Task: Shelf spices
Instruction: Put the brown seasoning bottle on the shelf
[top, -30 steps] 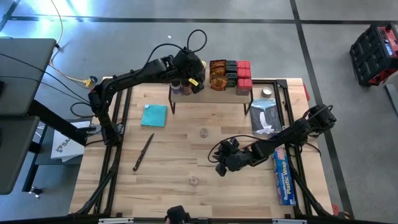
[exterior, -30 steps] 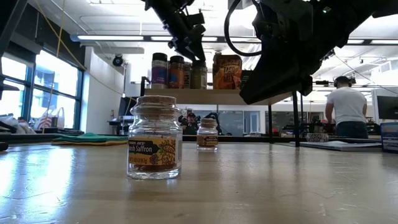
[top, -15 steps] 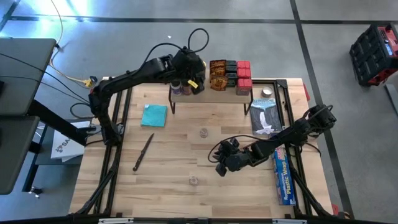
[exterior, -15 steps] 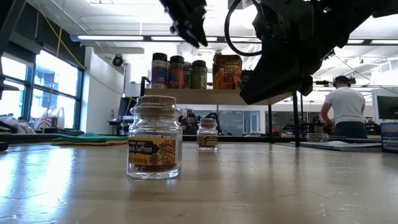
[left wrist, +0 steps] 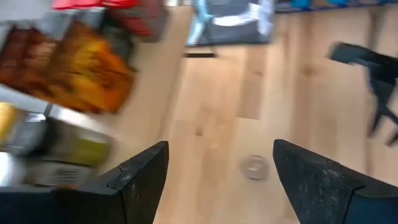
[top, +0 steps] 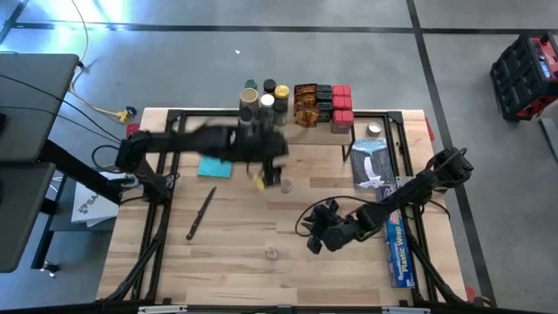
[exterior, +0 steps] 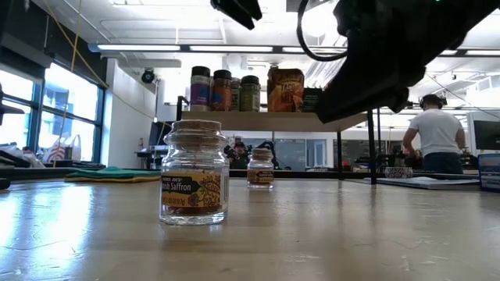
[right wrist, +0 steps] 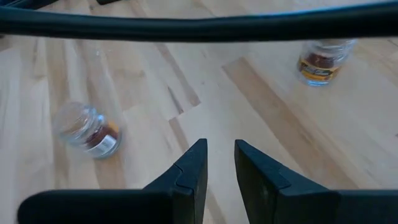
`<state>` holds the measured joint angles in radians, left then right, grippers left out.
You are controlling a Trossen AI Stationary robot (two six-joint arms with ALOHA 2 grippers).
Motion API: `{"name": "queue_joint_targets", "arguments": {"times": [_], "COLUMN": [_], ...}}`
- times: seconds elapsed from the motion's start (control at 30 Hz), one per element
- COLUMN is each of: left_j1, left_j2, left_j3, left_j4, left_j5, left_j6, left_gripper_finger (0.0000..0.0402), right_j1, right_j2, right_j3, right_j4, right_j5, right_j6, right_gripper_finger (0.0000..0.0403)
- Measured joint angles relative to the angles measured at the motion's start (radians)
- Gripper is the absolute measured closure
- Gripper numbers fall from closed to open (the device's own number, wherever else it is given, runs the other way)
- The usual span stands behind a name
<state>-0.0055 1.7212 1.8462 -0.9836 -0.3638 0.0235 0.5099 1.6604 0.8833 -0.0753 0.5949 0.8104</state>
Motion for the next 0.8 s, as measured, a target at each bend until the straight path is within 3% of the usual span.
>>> {"name": "queue_joint_targets", "arguments": {"times": [0.17, 0.33, 0.63, 0.8], "left_j1": [-0.164, -0.248, -0.248, -0.222], "left_j2": [-0.002, -0.001, -0.001, 0.024], "left_j3": [-0.177, -0.372, -0.735, -0.893], "left_j4": [0.137, 0.343, 0.811, 1.132], "left_j5": [-0.091, -0.134, -0.293, -0.284], "left_j6": [-0.115, -0.288, -0.53, -0.571], "left_gripper_finger": [0.0117, 0.0117, 0.0117, 0.0117], "right_j1": [0.037, 0.085, 0.14, 0.14], "right_j2": [-0.006, -0.068, -0.208, -0.224], "right_j3": [0.0, 0.0, 0.0, 0.0], "right_j4": [-0.014, -0.081, -0.183, -0.188], "right_j5": [0.001, 0.077, 0.246, 0.278], "right_j6": [0.017, 0.049, 0.053, 0.04], "right_gripper_finger": [0.0327, 0.0327, 0.0327, 0.0327]}}
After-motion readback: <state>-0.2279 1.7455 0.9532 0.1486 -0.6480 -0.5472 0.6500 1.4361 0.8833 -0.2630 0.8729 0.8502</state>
